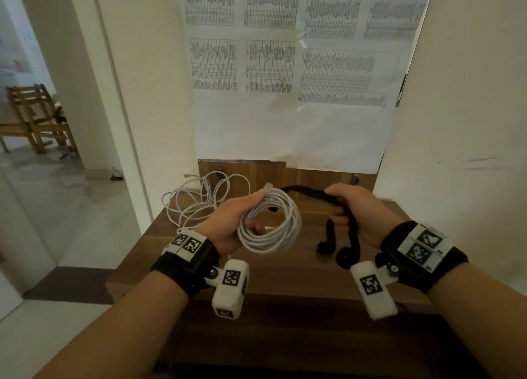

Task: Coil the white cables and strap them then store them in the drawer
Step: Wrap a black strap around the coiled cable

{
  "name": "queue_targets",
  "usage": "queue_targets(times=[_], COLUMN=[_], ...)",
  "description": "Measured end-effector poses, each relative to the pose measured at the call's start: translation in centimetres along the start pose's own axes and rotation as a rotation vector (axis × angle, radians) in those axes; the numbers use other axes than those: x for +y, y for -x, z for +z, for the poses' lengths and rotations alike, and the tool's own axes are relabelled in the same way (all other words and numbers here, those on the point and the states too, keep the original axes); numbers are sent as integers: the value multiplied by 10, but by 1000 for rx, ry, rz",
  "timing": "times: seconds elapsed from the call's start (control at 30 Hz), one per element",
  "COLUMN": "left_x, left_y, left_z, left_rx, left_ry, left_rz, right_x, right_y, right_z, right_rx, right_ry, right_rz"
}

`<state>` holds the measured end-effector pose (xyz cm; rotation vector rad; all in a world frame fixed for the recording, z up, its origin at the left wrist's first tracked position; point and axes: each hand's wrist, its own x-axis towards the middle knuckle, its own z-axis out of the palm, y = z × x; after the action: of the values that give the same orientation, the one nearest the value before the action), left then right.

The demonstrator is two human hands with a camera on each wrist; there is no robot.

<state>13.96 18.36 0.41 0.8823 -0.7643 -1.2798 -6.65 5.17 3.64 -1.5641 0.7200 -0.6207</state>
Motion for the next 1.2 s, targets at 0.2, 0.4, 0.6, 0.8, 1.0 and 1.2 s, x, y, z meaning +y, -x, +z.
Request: queue_targets(times=[0.2, 0.4, 0.6, 0.8, 1.0, 1.2], left_x=[-7, -8, -9, -11, -28, -30], left_y=[-2, -5, -6, -18, -26, -22], left_z=[12, 8, 9, 1, 11, 25], left_rx=[-89, -127, -124, 129, 274, 202], left_ry=[-289, -322, -284, -342, -763, -654], left_rz=[-45, -77, -38, 104, 367, 415], right_x=[7, 8, 9, 4, -7, -5], right_y=[-6, -3, -4, 1, 16, 13], right_z=[9, 11, 13, 17, 58, 63], right_rx=[-185, -104, -44, 169, -11, 53], right_ry=[230, 567, 731, 377, 219, -2], right_rz=[-87, -295, -316, -230, -160, -18])
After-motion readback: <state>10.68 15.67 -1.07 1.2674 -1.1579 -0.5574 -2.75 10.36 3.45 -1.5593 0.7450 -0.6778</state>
